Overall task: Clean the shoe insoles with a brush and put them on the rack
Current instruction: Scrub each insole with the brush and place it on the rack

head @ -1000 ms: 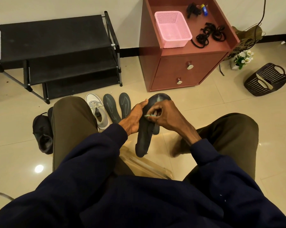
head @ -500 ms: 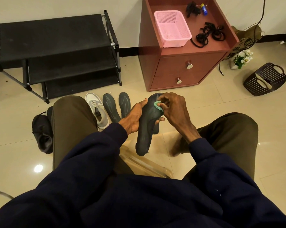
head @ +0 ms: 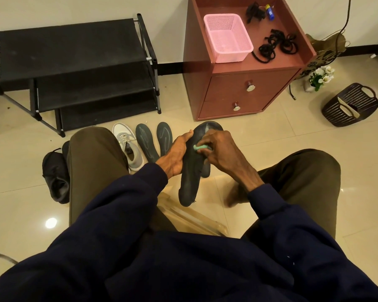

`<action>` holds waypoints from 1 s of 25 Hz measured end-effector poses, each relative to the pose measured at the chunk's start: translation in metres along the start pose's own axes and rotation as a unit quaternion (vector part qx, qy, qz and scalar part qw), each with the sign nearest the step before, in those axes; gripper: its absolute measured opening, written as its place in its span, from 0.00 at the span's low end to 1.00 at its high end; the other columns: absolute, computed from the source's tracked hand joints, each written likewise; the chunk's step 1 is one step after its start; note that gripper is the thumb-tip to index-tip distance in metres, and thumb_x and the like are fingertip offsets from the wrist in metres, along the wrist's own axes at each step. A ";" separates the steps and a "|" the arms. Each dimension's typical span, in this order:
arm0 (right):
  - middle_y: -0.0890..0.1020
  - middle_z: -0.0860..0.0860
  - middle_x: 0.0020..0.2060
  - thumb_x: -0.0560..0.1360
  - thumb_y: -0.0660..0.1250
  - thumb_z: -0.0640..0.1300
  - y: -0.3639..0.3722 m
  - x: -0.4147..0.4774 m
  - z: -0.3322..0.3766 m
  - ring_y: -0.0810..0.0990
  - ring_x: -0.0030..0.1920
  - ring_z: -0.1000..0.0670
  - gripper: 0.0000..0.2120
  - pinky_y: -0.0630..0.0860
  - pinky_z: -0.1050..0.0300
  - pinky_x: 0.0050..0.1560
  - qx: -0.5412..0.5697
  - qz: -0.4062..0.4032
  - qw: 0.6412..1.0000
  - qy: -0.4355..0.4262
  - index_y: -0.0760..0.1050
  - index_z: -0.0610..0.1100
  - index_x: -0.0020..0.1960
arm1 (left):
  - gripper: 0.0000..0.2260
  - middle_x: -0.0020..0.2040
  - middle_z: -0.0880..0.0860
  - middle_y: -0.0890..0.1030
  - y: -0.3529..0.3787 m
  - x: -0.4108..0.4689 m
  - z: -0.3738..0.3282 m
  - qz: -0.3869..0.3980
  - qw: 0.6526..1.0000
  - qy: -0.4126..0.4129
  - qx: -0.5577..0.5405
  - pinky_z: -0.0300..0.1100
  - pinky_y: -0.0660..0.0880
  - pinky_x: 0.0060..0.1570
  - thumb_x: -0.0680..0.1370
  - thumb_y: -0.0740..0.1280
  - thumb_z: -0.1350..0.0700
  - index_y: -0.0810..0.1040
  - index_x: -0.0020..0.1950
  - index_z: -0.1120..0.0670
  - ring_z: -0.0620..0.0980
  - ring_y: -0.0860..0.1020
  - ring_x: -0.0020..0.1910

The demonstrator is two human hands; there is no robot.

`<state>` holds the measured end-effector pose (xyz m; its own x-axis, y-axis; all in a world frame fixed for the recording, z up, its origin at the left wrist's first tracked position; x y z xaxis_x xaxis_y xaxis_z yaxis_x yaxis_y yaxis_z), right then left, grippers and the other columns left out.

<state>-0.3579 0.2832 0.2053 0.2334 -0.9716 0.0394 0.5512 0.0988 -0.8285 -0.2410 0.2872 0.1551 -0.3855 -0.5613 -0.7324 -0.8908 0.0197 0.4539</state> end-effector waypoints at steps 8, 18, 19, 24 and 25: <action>0.85 0.45 0.45 0.73 0.77 0.41 -0.026 0.002 -0.029 0.82 0.43 0.47 0.08 0.81 0.53 0.44 -0.066 -0.134 0.986 0.074 0.86 0.42 0.52 | 0.22 0.49 0.63 0.85 0.010 -0.004 0.001 0.056 0.998 -0.001 -0.008 0.45 0.80 0.36 0.85 0.57 0.45 0.77 0.65 0.62 0.59 0.84 0.38; 0.85 0.45 0.45 0.72 0.77 0.37 -0.025 0.003 -0.013 0.82 0.43 0.49 0.08 0.81 0.56 0.46 -0.008 -0.128 0.992 0.016 0.85 0.40 0.51 | 0.22 0.51 0.63 0.83 0.008 -0.003 0.000 0.051 0.999 0.003 -0.006 0.46 0.80 0.36 0.84 0.59 0.45 0.77 0.65 0.61 0.58 0.83 0.40; 0.86 0.45 0.45 0.72 0.77 0.38 -0.030 0.002 -0.021 0.82 0.43 0.49 0.08 0.82 0.56 0.46 -0.008 -0.149 0.988 0.033 0.85 0.40 0.51 | 0.22 0.52 0.63 0.84 0.010 -0.004 0.000 0.058 0.998 0.001 -0.006 0.46 0.79 0.37 0.84 0.58 0.45 0.77 0.65 0.61 0.60 0.83 0.40; 0.85 0.50 0.45 0.74 0.77 0.40 -0.017 -0.004 -0.005 0.81 0.40 0.58 0.10 0.81 0.65 0.45 0.083 -0.074 0.993 0.032 0.85 0.42 0.54 | 0.20 0.51 0.61 0.84 0.003 0.001 -0.001 0.038 0.999 0.018 0.013 0.50 0.81 0.44 0.83 0.61 0.44 0.81 0.61 0.59 0.56 0.84 0.43; 0.86 0.50 0.45 0.74 0.77 0.40 -0.010 -0.005 0.005 0.80 0.42 0.58 0.10 0.80 0.64 0.47 0.059 -0.037 0.998 0.000 0.85 0.42 0.54 | 0.19 0.49 0.59 0.84 0.001 0.002 -0.001 0.028 0.999 0.022 0.020 0.49 0.82 0.44 0.83 0.62 0.44 0.81 0.59 0.58 0.55 0.84 0.42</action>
<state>-0.3601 0.2882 0.2163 0.1881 -0.9773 0.0979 0.6576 0.0512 -0.7517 -0.2427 0.2854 0.1548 -0.4253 -0.5949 -0.6821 -0.8770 0.0847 0.4730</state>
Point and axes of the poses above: each hand's wrist, its own x-axis towards the middle knuckle, its own y-axis out of the palm, z = x × y, the point moved 6 cm from there along x, towards the middle knuckle
